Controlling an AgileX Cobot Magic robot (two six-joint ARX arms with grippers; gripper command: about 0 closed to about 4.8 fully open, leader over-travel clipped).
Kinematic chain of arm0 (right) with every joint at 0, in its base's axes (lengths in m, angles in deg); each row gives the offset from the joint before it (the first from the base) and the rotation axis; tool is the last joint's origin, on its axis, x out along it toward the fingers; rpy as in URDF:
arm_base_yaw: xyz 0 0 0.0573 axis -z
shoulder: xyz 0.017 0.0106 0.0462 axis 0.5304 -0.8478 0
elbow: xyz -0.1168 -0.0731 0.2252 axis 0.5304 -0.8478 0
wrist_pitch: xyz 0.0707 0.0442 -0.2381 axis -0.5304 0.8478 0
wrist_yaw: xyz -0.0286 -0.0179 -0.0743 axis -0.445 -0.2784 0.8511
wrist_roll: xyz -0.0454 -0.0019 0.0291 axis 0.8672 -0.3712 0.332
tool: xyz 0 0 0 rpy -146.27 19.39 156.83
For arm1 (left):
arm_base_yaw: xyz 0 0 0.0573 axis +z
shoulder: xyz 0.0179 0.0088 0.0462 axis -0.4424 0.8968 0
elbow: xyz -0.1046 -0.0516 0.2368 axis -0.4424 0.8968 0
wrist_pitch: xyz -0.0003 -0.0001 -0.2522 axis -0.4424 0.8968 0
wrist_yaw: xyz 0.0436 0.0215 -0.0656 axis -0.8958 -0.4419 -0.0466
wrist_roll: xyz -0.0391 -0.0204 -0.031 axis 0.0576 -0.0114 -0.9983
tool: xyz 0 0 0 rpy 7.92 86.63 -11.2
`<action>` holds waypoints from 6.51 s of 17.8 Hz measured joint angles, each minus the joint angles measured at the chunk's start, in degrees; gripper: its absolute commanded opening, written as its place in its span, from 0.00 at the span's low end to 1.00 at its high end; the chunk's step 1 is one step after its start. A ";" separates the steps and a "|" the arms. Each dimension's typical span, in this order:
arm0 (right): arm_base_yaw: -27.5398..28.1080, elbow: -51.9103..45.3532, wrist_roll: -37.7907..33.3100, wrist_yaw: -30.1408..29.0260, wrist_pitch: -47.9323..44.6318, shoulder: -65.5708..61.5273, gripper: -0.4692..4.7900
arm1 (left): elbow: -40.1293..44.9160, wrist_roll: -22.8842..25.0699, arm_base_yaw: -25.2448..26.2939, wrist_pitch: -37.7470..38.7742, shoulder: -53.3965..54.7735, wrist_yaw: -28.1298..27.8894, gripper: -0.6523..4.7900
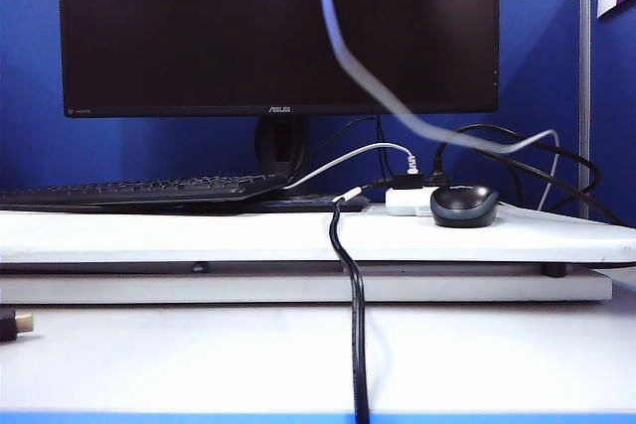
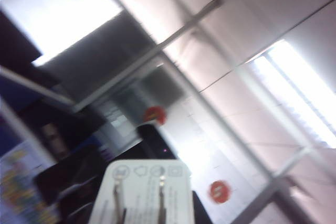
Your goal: Pick up the Type-C charging cable and the charging base, insert one end of the Type-C charger into the corresponding slot on the base, and finally place the plugged-in charger back on the table.
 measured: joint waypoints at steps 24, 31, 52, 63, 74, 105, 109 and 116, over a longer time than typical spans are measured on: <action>1.05 -0.02 -0.15 13.97 21.49 4.13 0.09 | 0.09 60.72 0.00 64.43 13.64 -14.78 0.11; 1.05 0.02 0.11 16.48 27.12 5.05 0.09 | 0.09 65.68 -2.12 69.81 24.65 -22.99 0.11; 1.05 -0.02 1.60 16.48 30.56 5.07 0.09 | 0.09 72.22 -8.26 71.54 37.11 -42.27 0.37; 1.05 -0.02 1.60 16.50 30.58 5.07 0.09 | 0.02 72.22 -8.24 71.06 36.37 -42.32 0.55; 1.01 -0.04 4.59 26.84 38.23 12.20 0.09 | -0.13 72.22 -8.26 69.48 7.56 -40.22 0.11; 0.98 -106.38 4.87 54.82 8.28 84.41 0.09 | 44.39 82.68 -1.01 72.61 -64.50 -36.20 0.11; 0.98 -116.91 -0.90 58.25 8.02 87.91 0.09 | 58.84 82.27 -1.01 60.94 -64.94 -36.37 0.11; 0.98 -127.97 -1.70 57.77 8.68 88.26 0.09 | 76.74 77.13 -1.03 41.79 -64.83 -36.35 0.11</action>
